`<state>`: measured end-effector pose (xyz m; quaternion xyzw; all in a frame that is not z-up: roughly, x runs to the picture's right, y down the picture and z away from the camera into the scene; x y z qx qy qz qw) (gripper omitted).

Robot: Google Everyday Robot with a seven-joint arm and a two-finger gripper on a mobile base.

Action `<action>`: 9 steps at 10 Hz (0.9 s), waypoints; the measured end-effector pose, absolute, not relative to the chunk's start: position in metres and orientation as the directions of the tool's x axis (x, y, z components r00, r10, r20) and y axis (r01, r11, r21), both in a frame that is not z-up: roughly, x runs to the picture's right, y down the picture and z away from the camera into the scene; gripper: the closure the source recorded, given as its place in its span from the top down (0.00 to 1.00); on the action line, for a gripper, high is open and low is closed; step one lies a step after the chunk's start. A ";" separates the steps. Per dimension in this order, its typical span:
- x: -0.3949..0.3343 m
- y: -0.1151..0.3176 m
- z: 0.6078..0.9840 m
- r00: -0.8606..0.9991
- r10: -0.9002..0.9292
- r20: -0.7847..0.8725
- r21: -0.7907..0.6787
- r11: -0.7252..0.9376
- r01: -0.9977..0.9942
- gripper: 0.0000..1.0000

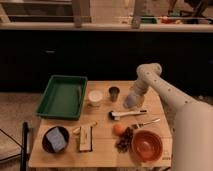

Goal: Place towel in red bowl

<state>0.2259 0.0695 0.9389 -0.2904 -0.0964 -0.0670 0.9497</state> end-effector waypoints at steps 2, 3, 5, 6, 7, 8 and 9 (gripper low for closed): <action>0.223 0.067 0.941 0.967 -0.003 0.256 -0.530 0.836 0.143 0.80; 0.226 0.067 0.942 0.964 0.031 0.266 -0.528 0.841 0.119 0.80; 0.232 0.068 0.943 0.956 0.092 0.280 -0.528 0.846 0.073 0.80; 0.232 0.069 0.943 0.951 0.116 0.285 -0.529 0.847 0.055 0.80; 0.232 0.070 0.944 0.947 0.154 0.283 -0.533 0.846 0.022 0.80; 0.232 0.071 0.945 0.945 0.183 0.272 -0.534 0.845 -0.010 0.80; 0.231 0.073 0.946 0.944 0.197 0.264 -0.527 0.849 -0.030 0.80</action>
